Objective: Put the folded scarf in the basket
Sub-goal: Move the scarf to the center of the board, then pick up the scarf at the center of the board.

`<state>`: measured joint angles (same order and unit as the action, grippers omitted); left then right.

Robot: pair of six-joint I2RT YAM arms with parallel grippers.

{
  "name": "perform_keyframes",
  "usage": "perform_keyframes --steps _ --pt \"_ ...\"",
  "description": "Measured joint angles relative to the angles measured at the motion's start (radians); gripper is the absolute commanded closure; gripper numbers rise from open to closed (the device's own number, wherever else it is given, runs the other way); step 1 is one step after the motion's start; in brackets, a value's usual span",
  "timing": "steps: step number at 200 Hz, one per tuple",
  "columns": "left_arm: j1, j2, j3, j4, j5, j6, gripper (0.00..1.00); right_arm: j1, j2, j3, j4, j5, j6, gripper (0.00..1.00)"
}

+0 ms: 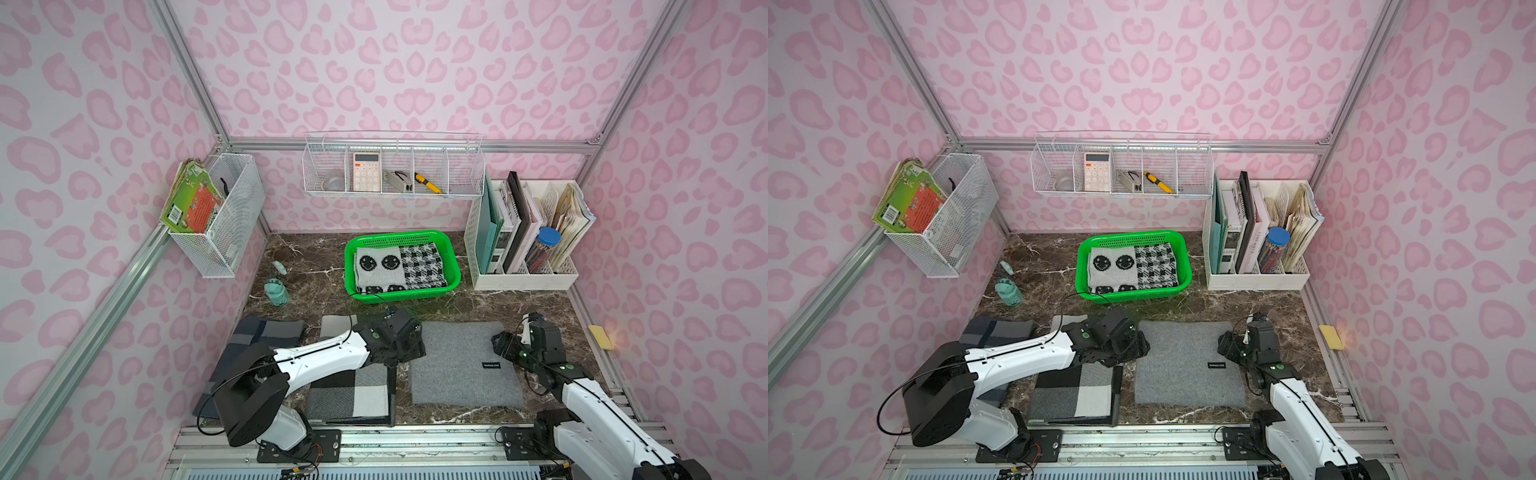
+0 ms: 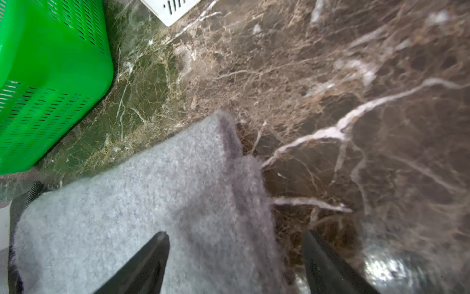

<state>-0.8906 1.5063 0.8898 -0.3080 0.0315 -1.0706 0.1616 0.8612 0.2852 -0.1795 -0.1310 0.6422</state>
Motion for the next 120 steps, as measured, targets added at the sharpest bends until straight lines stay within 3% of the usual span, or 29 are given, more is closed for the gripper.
perform_keyframes --steps 120 --pt "-0.006 0.157 -0.005 0.102 0.044 -0.001 0.33 0.0 0.083 -0.022 0.075 -0.011 -0.002 0.19"
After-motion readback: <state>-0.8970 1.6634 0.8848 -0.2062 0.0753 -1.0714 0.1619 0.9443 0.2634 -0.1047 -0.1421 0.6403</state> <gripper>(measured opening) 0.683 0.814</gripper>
